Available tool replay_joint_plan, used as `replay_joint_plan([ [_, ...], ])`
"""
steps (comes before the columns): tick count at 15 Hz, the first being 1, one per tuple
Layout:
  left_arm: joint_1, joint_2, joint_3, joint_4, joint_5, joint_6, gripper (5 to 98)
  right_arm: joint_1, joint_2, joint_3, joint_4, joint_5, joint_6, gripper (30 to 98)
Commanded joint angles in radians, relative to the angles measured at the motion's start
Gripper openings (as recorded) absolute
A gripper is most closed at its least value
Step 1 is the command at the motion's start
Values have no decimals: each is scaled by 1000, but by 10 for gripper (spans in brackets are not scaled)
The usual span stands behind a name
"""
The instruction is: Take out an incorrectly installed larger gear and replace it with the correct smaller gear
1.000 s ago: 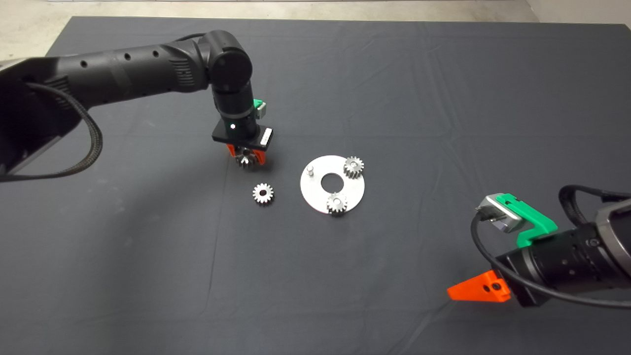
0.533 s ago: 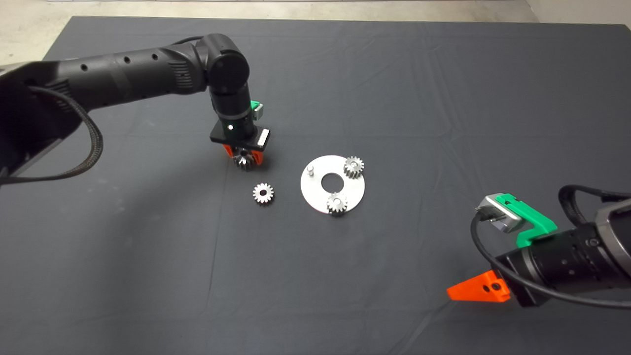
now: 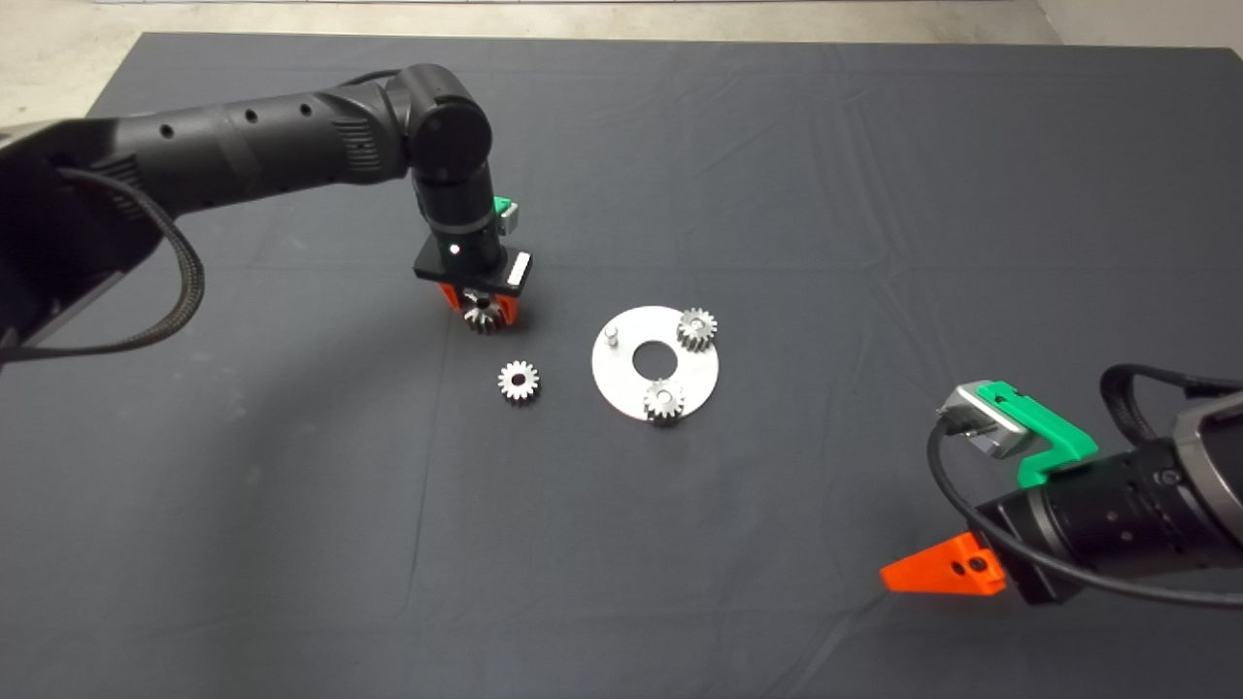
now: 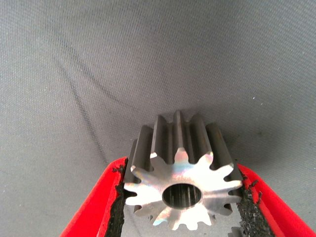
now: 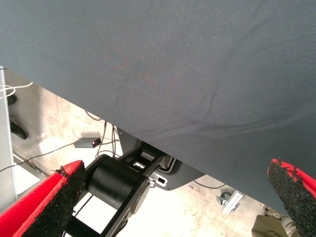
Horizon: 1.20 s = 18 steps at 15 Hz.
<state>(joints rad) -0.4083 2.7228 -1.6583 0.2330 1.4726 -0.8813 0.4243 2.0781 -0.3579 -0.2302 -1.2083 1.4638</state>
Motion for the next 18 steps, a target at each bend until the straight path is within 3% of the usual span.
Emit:
replay_joint_plan([
  [1, -27, -10, -24, -1, 18, 2, 493, 19, 1, 7, 26, 3, -2, 978],
  [4, -31, -19, -53, -9, 54, 5, 493, 16, 1, 7, 26, 2, 0, 978],
  [5, -34, -21, -35, -9, 57, 5, 493, 15, 1, 7, 25, 1, 0, 978],
  [6, -45, -22, 7, -11, 54, 2, 493, 13, 3, 6, 24, 1, 0, 978],
  [8, -108, -16, 89, -11, 45, -23, 493, 13, 3, 5, 23, 1, 0, 978],
  [11, -126, -11, 103, -11, 12, -58, 493, 13, -2, 5, 23, 1, -2, 978],
  [16, -158, 21, 114, -46, 12, -62, 493, 13, 3, 5, 23, 1, -2, 978],
  [18, -158, 10, 145, -46, 14, -97, 493, 13, 3, 5, 23, 0, -2, 978],
])
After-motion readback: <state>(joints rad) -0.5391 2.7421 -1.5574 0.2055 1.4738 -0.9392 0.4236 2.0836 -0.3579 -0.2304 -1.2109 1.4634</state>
